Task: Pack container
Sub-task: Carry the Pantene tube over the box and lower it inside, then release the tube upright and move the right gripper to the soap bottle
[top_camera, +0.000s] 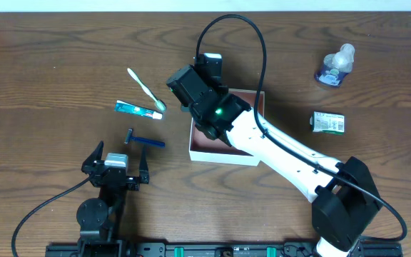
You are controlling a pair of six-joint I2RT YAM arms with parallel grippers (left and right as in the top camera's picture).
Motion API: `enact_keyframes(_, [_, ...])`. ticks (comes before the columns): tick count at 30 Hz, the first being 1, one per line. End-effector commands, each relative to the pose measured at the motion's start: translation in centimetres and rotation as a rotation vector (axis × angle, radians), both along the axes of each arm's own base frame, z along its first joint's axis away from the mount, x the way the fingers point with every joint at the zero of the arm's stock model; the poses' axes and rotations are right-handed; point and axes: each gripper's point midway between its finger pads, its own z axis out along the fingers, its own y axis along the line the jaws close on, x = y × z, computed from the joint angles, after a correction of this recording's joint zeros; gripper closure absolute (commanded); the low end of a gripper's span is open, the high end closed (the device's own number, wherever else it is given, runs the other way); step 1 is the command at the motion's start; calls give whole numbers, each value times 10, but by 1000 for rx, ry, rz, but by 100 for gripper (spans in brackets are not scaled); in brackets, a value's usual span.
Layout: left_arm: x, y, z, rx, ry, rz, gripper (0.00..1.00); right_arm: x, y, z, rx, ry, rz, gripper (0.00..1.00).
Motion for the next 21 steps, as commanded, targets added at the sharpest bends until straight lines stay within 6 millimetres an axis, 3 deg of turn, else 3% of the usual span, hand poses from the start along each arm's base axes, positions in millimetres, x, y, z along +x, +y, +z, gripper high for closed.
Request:
enact_keyframes(1, [-1,-2,-15,-6,47,-13,2,6,-3,2,-30,-25,-4,60])
enact_keyframes(7, [-1,-2,-15,-6,47,-13,2,10,-12,34,-41,-91,26,52])
enact_keyframes(13, [-1,-2,-15,-6,47,-13,2,-3,-27,108,4,-209,66,45])
enact_keyframes(18, [-1,-2,-15,-6,47,-13,2,-18,-67,172,21,-312,52,41])
enact_keyframes(21, [-1,-2,-15,-6,47,-13,2,-18,-112,192,-16,-345,-35,39])
